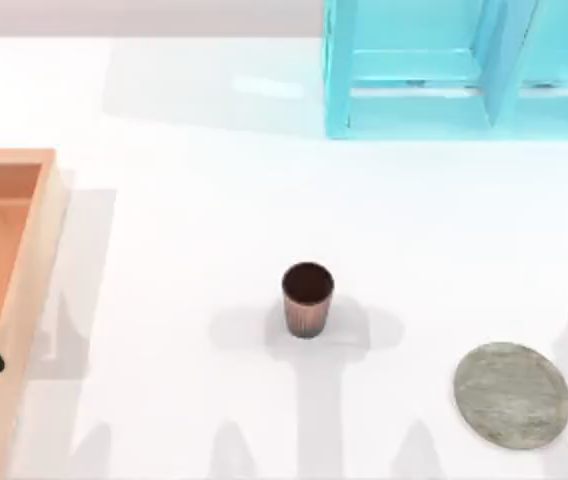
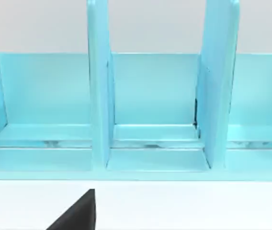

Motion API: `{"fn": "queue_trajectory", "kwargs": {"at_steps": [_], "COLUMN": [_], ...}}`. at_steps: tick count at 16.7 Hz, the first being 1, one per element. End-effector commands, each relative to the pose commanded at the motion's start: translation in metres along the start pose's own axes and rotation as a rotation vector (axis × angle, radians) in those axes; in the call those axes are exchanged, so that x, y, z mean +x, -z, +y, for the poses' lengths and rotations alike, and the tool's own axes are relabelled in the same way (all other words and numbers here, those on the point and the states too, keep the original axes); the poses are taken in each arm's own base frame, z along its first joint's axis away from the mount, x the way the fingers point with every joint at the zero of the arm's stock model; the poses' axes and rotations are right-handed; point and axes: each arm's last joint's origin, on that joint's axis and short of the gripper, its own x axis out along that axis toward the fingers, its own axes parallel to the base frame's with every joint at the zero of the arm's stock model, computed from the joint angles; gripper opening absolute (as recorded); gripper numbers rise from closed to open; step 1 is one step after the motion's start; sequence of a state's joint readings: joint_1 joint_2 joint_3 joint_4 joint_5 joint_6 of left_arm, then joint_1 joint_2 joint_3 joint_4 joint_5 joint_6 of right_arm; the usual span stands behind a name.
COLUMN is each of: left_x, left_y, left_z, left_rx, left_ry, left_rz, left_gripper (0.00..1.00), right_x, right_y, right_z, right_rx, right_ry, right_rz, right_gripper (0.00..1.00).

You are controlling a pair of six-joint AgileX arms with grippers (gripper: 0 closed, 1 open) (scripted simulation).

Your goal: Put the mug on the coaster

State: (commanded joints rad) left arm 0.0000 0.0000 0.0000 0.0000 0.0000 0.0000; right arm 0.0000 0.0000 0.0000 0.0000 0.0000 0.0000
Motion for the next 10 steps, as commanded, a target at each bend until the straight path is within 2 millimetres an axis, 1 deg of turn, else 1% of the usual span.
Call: {"fn": "queue_trajectory", "kwargs": {"at_steps": [3, 5, 7, 10], "left_x": [0.0, 0.0, 0.0, 0.0], "left_y": [0.0, 0.0, 0.0, 0.0], "left_z": [0.0, 0.0, 0.0, 0.0], "left_rx": [0.0, 0.0, 0.0, 0.0], "left_ry": [0.0, 0.0, 0.0, 0.0], "left_rz": [0.0, 0.0, 0.0, 0.0], "left_gripper": [1.0, 1.0, 1.0, 1.0], "right_x": [0.0, 0.001, 0.003, 0.014], "right_y": [-0.001, -0.006, -0.017, -0.041], "right_z": [0.001, 0.004, 0.01, 0.023], "right_rx": [-0.006, -0.035, -0.087, -0.199], "right_ry": [-0.007, -0.044, -0.109, -0.248], "right_rz": [0.01, 0.06, 0.145, 0.326], "right_gripper": [1.0, 1.0, 1.0, 1.0]}}
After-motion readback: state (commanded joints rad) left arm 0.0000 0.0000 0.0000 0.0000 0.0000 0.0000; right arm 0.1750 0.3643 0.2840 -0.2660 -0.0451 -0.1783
